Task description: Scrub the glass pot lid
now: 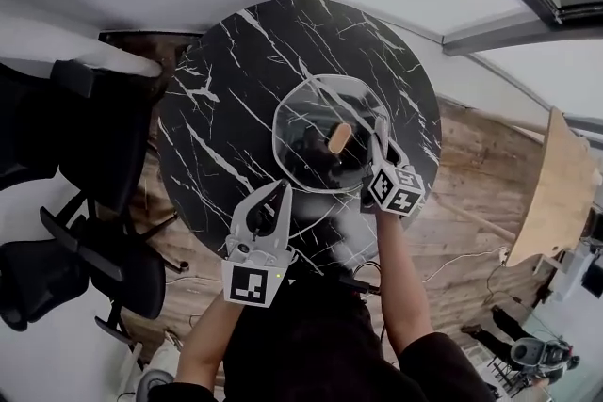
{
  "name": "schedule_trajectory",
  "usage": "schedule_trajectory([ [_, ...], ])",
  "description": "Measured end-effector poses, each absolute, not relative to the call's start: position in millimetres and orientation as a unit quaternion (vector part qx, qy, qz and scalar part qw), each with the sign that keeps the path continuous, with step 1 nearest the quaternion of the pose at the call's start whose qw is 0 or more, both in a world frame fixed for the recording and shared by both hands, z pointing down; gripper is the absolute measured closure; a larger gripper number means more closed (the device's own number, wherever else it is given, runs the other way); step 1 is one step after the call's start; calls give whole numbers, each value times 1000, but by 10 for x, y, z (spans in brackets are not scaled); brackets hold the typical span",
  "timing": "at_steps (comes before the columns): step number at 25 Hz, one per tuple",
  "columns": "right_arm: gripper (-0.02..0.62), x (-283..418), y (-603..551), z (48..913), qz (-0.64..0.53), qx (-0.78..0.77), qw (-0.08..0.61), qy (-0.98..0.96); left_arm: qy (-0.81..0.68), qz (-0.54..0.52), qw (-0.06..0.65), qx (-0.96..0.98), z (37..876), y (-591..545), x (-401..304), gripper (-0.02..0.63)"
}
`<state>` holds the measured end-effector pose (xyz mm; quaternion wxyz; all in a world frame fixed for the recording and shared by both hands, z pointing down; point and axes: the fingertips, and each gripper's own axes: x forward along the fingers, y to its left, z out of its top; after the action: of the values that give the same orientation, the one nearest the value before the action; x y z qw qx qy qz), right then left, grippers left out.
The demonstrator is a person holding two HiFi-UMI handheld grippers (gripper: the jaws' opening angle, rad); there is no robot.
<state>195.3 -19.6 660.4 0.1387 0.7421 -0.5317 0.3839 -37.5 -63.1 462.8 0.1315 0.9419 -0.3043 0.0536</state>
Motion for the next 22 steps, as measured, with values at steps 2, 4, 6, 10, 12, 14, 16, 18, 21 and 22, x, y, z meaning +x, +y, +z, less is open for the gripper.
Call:
schedule_trajectory([
  [2, 523, 1956, -298, 6628, 383, 739, 148, -534, -302, 57, 132, 942, 4641, -637, -405, 603],
  [4, 523, 1937, -392, 6666, 383, 734, 158, -539, -300, 59, 130, 943, 4636, -662, -444, 603],
  [6, 522, 1936, -501, 6698, 380, 726, 172, -547, -303, 59, 129, 942, 4634, -706, -482, 603],
  [10, 522, 1971, -729, 6730, 377, 706, 202, -565, -315, 63, 135, 937, 4682, -803, -563, 603],
  [12, 522, 1991, -831, 6751, 375, 698, 215, -571, -320, 63, 138, 935, 4711, -844, -590, 603],
  [14, 522, 1992, -929, 6773, 373, 691, 225, -577, -323, 64, 139, 934, 4744, -867, -609, 603],
  [16, 522, 1978, -1024, 6788, 372, 684, 233, -583, -326, 65, 143, 932, 4775, -881, -618, 603],
  [18, 522, 1946, -1112, 6798, 373, 674, 240, -591, -327, 66, 144, 932, 4795, -901, -624, 603],
  [21, 522, 1875, -1220, 6799, 376, 655, 247, -607, -328, 68, 146, 931, 4825, -931, -655, 603],
  [22, 522, 1841, -1249, 6800, 374, 648, 253, -614, -329, 68, 146, 931, 4834, -940, -674, 603],
])
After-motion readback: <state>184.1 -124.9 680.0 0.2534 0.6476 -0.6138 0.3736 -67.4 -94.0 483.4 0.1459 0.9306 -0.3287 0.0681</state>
